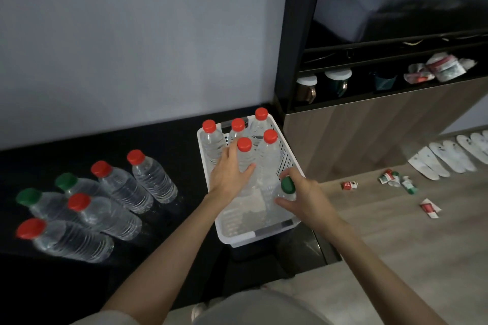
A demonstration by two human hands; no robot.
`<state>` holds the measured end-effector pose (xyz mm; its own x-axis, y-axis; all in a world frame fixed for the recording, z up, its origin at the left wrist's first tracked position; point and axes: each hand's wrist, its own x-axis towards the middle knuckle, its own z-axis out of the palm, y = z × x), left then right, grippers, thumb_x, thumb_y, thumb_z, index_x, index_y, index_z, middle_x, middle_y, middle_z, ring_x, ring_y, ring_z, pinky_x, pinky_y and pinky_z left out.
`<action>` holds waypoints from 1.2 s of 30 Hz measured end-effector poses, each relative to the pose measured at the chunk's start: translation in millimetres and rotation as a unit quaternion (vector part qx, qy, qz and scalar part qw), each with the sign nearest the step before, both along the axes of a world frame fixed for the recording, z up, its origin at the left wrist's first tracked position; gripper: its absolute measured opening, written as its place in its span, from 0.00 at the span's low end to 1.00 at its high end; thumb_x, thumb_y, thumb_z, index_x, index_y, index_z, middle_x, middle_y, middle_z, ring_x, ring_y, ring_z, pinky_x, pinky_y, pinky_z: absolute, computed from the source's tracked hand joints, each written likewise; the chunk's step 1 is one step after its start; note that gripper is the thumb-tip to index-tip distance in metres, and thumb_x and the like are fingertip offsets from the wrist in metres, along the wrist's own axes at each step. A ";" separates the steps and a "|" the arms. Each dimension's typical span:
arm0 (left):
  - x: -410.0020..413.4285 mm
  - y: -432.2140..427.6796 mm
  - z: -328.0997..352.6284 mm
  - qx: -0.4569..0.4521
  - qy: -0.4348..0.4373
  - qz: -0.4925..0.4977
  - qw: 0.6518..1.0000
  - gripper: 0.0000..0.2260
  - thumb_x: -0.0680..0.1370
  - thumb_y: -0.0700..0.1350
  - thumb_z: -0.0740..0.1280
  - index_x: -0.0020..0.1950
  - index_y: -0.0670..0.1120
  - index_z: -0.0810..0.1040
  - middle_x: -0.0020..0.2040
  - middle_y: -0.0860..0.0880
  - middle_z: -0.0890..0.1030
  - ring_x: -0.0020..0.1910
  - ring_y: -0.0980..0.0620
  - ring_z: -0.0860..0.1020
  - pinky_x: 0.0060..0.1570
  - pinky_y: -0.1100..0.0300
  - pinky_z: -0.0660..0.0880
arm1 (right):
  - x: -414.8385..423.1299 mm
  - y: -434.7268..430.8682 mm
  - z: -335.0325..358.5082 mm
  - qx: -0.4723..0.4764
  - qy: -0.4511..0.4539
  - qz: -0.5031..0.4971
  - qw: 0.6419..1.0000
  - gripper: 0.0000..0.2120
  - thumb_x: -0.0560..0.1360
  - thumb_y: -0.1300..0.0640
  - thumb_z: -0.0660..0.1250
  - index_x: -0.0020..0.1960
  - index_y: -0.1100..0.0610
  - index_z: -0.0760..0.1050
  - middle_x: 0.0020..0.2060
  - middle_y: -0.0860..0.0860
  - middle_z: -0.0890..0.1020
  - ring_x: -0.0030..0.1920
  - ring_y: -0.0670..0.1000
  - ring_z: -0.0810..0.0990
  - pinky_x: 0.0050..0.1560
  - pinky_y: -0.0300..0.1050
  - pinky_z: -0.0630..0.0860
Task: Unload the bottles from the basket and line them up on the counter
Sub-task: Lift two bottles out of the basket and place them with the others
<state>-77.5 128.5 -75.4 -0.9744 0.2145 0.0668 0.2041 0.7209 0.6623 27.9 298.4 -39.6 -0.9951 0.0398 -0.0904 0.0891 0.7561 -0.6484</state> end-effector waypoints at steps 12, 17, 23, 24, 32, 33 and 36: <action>-12.0 4.3 -20.6 0.074 -0.056 0.000 0.996 0.38 0.68 0.52 0.76 0.72 0.54 0.60 0.64 0.48 0.74 0.61 0.47 0.76 0.57 0.46 0.76 | -18.8 -17.6 -24.2 -0.043 -0.030 -0.033 0.998 0.37 0.66 0.54 0.78 0.67 0.52 0.60 0.62 0.51 0.77 0.62 0.53 0.76 0.63 0.50 0.73; -12.3 5.8 -18.5 0.107 -0.067 0.006 0.992 0.37 0.66 0.48 0.79 0.71 0.55 0.64 0.59 0.52 0.80 0.58 0.51 0.79 0.58 0.53 0.76 | -19.7 -20.4 -25.8 -0.027 -0.035 -0.052 0.998 0.36 0.70 0.54 0.75 0.69 0.55 0.57 0.67 0.55 0.73 0.64 0.56 0.74 0.63 0.51 0.72; -7.7 0.6 -13.0 0.118 -0.056 0.014 0.991 0.34 0.67 0.48 0.79 0.69 0.52 0.68 0.59 0.51 0.80 0.58 0.51 0.78 0.56 0.59 0.74 | -14.6 -23.5 -24.3 0.001 -0.022 -0.079 0.997 0.32 0.73 0.52 0.72 0.68 0.57 0.57 0.67 0.56 0.72 0.62 0.58 0.76 0.57 0.47 0.72; -6.5 0.0 -12.2 0.116 -0.049 0.016 0.992 0.33 0.66 0.49 0.79 0.68 0.52 0.68 0.59 0.51 0.80 0.58 0.51 0.78 0.55 0.60 0.74 | -14.4 -23.9 -24.1 0.001 -0.024 -0.084 0.996 0.32 0.73 0.51 0.71 0.69 0.56 0.56 0.66 0.56 0.73 0.61 0.58 0.77 0.56 0.47 0.72; -0.4 -4.6 23.1 0.104 0.032 0.027 0.994 0.33 0.67 0.53 0.77 0.68 0.50 0.70 0.56 0.51 0.81 0.54 0.51 0.79 0.47 0.60 0.74 | -10.0 -28.6 -22.5 0.007 0.034 -0.126 0.991 0.26 0.73 0.44 0.69 0.60 0.55 0.58 0.61 0.54 0.76 0.55 0.56 0.79 0.49 0.53 0.78; 0.0 -6.5 31.8 0.105 0.040 0.035 0.993 0.33 0.66 0.55 0.77 0.68 0.50 0.70 0.56 0.51 0.80 0.54 0.51 0.79 0.47 0.60 0.74 | -10.0 -30.1 -20.8 0.014 0.047 -0.126 0.991 0.27 0.73 0.43 0.69 0.60 0.54 0.58 0.60 0.54 0.76 0.54 0.56 0.79 0.48 0.54 0.78; 1.6 -13.8 59.5 0.120 0.064 0.072 0.988 0.31 0.64 0.60 0.76 0.64 0.53 0.72 0.52 0.53 0.81 0.51 0.51 0.80 0.48 0.52 0.79 | -14.1 -32.8 -8.5 0.030 0.085 -0.124 0.988 0.27 0.72 0.42 0.69 0.60 0.54 0.59 0.58 0.52 0.77 0.51 0.55 0.80 0.44 0.50 0.76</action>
